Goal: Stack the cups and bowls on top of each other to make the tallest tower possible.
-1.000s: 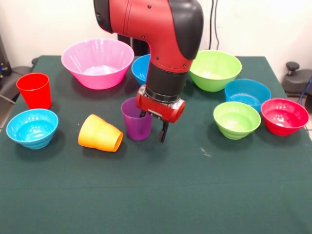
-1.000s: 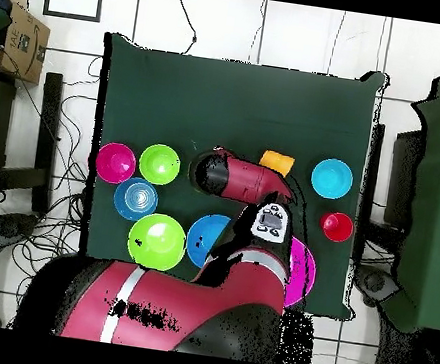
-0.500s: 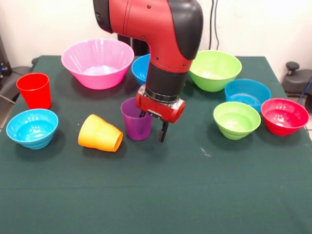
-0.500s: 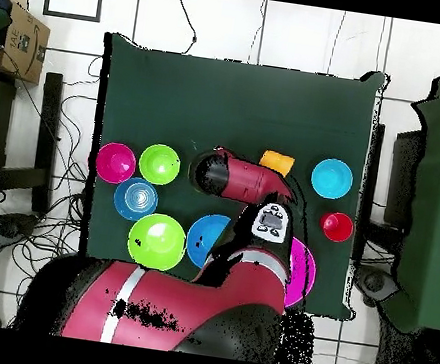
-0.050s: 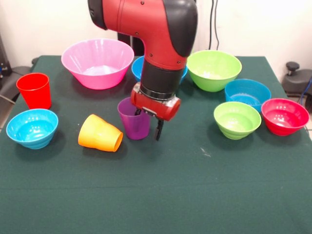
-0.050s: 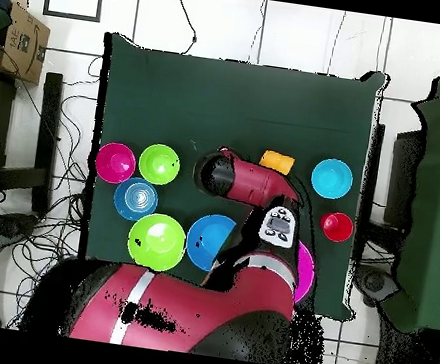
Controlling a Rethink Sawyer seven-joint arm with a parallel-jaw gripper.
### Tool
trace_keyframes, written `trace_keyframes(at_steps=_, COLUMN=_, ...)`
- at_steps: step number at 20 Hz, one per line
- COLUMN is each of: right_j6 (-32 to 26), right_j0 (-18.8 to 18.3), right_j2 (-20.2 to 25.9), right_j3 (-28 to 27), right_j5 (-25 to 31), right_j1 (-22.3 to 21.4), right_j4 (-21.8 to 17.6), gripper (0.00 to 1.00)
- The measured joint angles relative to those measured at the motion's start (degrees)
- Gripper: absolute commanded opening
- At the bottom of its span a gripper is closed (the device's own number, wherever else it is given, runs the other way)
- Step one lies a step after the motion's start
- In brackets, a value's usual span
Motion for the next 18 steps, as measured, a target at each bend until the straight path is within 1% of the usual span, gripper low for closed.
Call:
trace_keyframes(at_steps=6, right_j6=0.0, right_j0=-2.3, right_j2=0.4, right_j3=1.4, right_j5=0.0, right_j1=-2.9, right_j4=0.0, gripper=1.00)
trace_keyframes(at_steps=18, right_j6=0.0, right_j0=-4.2, right_j2=1.4, right_j3=2.8, right_j5=0.0, right_j1=-7.2, right_j4=0.0, gripper=1.00)
